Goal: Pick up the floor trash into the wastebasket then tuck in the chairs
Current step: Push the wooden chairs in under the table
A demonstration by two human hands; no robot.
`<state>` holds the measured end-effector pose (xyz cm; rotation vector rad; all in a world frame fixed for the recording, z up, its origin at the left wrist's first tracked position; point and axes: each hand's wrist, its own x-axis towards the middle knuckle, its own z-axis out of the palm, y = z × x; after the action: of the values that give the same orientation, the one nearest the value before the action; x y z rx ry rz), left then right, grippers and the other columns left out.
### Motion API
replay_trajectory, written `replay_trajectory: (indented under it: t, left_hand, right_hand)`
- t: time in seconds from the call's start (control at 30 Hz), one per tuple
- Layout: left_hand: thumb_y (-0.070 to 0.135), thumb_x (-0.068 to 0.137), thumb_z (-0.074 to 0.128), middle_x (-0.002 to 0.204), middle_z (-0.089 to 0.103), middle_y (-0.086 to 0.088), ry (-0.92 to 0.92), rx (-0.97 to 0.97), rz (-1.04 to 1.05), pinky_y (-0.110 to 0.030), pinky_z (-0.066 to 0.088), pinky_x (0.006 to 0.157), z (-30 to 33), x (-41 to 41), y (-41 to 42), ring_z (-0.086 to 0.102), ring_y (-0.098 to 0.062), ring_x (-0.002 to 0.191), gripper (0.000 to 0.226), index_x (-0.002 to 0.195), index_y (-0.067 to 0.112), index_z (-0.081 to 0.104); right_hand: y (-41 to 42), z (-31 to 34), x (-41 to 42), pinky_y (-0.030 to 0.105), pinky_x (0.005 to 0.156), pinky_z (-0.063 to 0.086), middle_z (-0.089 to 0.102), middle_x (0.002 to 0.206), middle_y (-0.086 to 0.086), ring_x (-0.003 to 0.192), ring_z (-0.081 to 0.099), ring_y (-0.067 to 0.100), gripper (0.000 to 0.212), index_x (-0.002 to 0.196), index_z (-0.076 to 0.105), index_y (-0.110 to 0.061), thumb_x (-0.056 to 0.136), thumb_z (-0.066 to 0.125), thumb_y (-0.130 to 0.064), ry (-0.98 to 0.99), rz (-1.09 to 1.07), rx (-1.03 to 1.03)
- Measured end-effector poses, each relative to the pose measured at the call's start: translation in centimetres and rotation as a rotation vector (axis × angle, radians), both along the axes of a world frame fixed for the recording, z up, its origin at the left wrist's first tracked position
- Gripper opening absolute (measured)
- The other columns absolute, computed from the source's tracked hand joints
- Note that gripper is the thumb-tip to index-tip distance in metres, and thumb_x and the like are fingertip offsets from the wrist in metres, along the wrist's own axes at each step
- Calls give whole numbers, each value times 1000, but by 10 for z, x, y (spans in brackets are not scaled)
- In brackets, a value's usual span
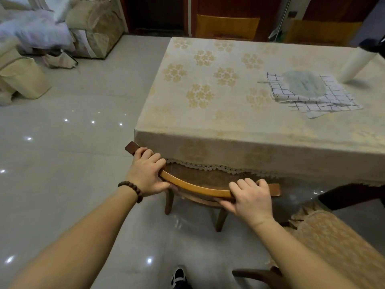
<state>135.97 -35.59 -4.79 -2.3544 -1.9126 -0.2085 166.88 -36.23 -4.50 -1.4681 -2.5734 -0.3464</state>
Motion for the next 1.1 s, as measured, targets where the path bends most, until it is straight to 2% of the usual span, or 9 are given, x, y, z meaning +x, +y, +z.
replay_trajectory:
  t: [0.1, 0.2, 0.4, 0.57, 0.7, 0.9, 1.1]
  left_hand:
    - [83, 62, 48, 86, 62, 5, 38, -46, -35, -49, 32, 103, -4, -18, 21, 55, -23, 92, 65, 81, 23, 63]
    - [82, 65, 44, 85, 65, 6, 20, -11, -62, -50, 32, 105, -8, -23, 34, 57, -24, 95, 64, 81, 23, 63]
    - [90, 66, 26, 74, 60, 6, -66, 32, -8, -45, 35, 95, -9, 1, 41, 54, -22, 79, 76, 71, 21, 56]
    - [87, 64, 41, 72, 60, 6, -68, 80, 43, -43, 36, 89, -18, 25, 47, 54, -21, 77, 68, 68, 21, 56]
    - [89, 64, 36, 71, 60, 6, -54, 72, 88, -42, 33, 86, -20, 34, 58, 52, -21, 76, 71, 68, 21, 57]
    - [87, 64, 39, 71, 59, 4, -51, 125, 57, -43, 31, 86, -14, 35, 85, 52, -23, 74, 72, 69, 18, 57]
    - [89, 62, 40, 76, 61, 5, -5, 50, 35, -45, 32, 89, -9, 7, 104, 54, -22, 79, 72, 69, 20, 56]
  right_hand:
    - [8, -5, -19, 34, 62, 41, 59, 65, -1, 63, 56, 22, 46, 69, 57, -20, 76, 43, -63, 0, -15, 0]
    - [22, -9, -22, 32, 60, 39, 58, 63, -1, 61, 56, 22, 47, 67, 57, -20, 76, 44, -65, -8, 3, 27]
    - [60, -14, 5, 32, 58, 40, 61, 68, 2, 63, 57, 25, 56, 71, 58, -18, 80, 38, -69, -50, 86, 39]
    - [96, -18, 29, 30, 54, 38, 59, 66, 2, 59, 56, 26, 59, 70, 57, -17, 76, 35, -72, -79, 166, 88]
    - [123, -22, 38, 30, 54, 36, 57, 65, 2, 58, 55, 25, 61, 70, 56, -17, 76, 35, -74, -96, 209, 96]
    - [151, -19, 40, 33, 57, 34, 55, 65, 3, 60, 54, 26, 60, 71, 53, -17, 76, 40, -75, -52, 190, 103]
    - [152, -20, 14, 31, 56, 33, 54, 63, 1, 57, 52, 23, 59, 67, 53, -17, 76, 42, -75, -32, 174, 99]
